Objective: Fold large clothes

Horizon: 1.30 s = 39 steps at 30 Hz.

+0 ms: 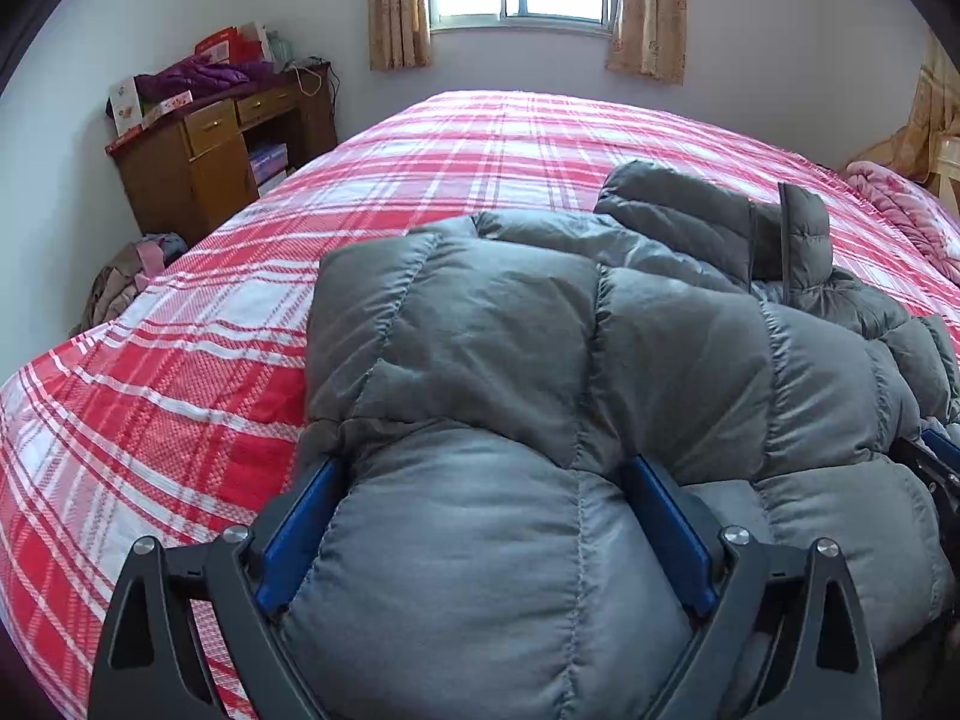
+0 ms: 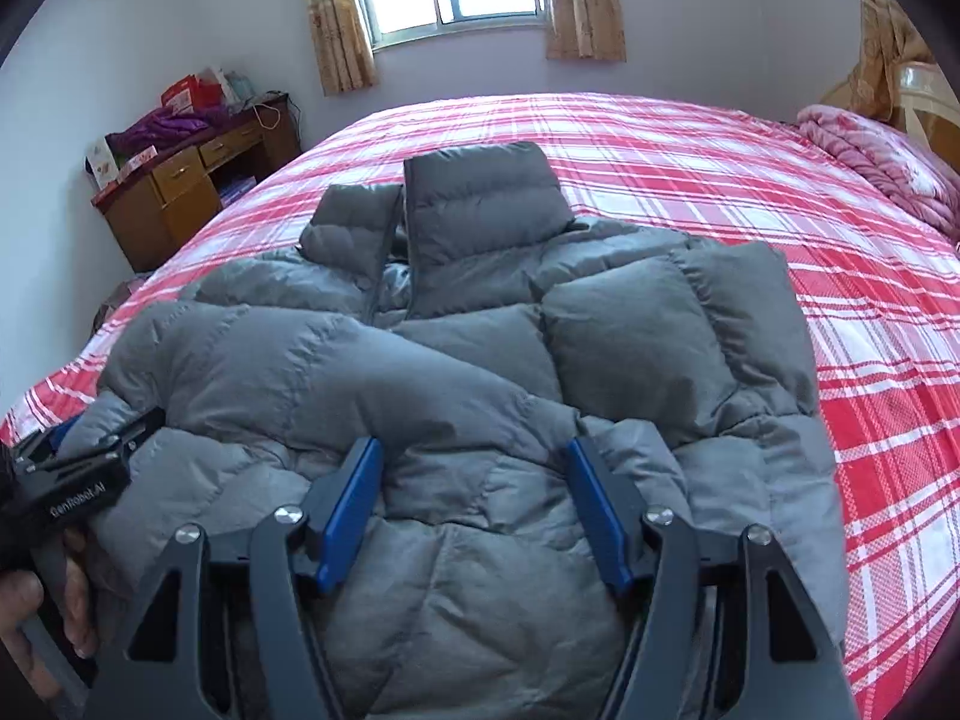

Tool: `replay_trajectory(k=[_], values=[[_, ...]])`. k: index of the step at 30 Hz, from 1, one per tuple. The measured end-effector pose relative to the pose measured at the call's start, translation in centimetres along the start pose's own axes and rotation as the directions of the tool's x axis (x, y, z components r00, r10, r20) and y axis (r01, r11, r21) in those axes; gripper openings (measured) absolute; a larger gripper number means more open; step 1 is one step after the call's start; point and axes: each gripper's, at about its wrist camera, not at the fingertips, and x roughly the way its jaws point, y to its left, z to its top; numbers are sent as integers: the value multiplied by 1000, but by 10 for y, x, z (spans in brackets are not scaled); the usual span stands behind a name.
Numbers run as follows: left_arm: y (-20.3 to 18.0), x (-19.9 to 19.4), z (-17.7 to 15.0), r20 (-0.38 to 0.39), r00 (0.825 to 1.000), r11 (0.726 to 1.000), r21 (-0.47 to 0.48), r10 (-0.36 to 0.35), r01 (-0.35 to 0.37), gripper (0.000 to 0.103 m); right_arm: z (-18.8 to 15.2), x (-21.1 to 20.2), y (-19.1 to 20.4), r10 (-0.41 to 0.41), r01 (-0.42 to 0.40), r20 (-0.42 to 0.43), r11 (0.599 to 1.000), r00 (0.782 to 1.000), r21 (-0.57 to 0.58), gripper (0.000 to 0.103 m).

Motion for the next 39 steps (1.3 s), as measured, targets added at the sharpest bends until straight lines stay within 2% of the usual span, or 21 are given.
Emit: replay_trajectory(k=[7, 13, 22, 39], values=[[-2, 15, -1, -51, 999, 1000, -4, 18, -18, 101, -4, 12, -3, -5, 6, -25, 1000, 1000, 10, 67], [-2, 21, 0, -77, 997, 1000, -1, 17, -17, 102, -5, 18, 3, -46, 45, -50, 999, 998, -15, 68], [-2, 22, 0, -86, 996, 1000, 7, 29, -28, 102, -7, 21, 11, -112, 108, -63, 992, 992, -61, 68], [-5, 23, 1, -84, 996, 999, 13, 38, -37, 102, -7, 22, 14, -139, 134, -69, 988, 988, -71, 68]])
